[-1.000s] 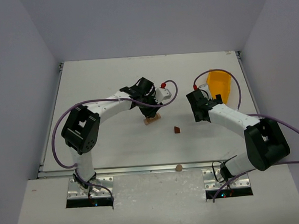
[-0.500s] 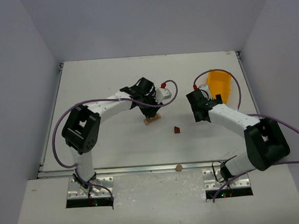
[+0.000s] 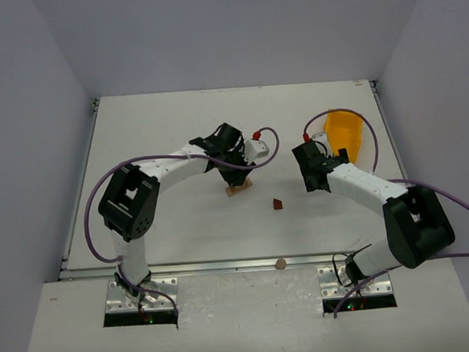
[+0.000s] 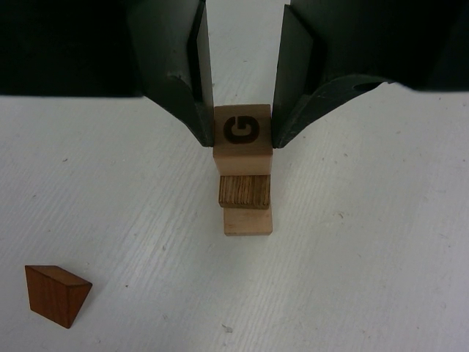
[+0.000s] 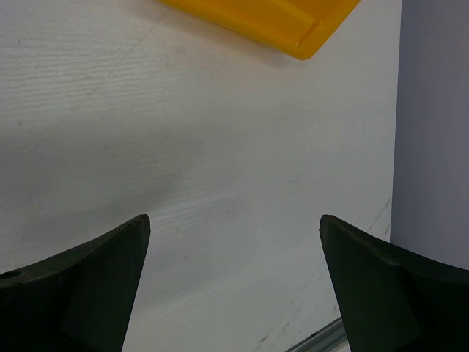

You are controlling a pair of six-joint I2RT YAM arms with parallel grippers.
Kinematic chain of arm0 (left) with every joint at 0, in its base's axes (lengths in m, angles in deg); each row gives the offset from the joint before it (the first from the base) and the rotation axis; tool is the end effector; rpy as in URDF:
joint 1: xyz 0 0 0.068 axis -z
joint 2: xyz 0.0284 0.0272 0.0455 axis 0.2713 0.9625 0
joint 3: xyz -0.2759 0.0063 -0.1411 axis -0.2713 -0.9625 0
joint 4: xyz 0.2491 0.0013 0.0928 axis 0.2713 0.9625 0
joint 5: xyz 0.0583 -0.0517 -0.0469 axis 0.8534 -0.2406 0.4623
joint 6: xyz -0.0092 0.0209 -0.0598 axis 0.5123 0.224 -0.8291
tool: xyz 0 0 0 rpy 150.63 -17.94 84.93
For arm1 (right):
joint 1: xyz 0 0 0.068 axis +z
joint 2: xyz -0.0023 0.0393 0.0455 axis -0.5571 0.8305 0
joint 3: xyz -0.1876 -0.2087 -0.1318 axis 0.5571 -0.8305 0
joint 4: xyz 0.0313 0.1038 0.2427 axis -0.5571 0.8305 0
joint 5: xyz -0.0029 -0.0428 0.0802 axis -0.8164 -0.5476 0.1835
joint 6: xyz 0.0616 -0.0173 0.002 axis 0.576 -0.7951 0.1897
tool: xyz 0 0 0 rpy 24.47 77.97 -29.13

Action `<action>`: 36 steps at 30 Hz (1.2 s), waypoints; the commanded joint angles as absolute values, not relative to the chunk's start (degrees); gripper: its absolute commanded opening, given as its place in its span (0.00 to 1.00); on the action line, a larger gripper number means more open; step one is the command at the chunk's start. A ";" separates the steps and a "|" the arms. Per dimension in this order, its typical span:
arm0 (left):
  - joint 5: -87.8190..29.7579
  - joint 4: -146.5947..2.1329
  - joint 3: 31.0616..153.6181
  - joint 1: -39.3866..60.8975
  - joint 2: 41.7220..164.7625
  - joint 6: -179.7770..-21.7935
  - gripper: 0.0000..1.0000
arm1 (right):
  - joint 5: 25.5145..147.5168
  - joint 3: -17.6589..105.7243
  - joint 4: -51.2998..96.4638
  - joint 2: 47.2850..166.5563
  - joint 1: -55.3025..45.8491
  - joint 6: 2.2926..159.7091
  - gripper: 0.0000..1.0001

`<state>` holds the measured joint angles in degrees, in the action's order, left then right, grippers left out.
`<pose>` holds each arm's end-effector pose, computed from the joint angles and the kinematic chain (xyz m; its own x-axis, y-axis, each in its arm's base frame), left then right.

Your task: Build the wood block tower

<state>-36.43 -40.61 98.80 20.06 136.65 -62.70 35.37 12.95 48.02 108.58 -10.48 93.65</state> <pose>0.3367 -0.2593 0.2208 -0.3260 0.7650 -0.5555 0.9155 0.4021 0.0165 0.2549 0.0729 0.2071 -0.7837 -0.0754 -0.6166 0.2632 0.8587 -0.4396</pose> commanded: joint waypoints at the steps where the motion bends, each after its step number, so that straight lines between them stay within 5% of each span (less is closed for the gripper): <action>1: -37.47 -42.27 98.92 20.73 137.52 -62.75 0.01 | 33.08 12.94 47.96 107.56 -10.56 94.49 0.99; 5: -36.99 -42.18 98.87 20.82 137.68 -62.78 0.04 | 32.85 13.05 48.27 107.67 -10.56 94.66 0.99; 14: -37.15 -41.89 98.81 20.73 137.02 -62.75 0.44 | 32.91 13.22 48.77 107.84 -10.59 94.69 0.99; 28: -36.76 -42.27 99.62 20.64 134.36 -62.75 0.74 | 34.71 13.84 49.88 107.91 -10.56 94.93 0.99; 33: -37.71 -42.18 100.72 20.64 131.83 -63.01 1.00 | 35.65 12.95 49.84 105.79 -10.56 95.28 0.99; 36: -38.78 -43.41 101.70 20.65 129.66 -63.56 1.00 | 35.99 12.61 49.59 104.66 -10.57 95.20 0.99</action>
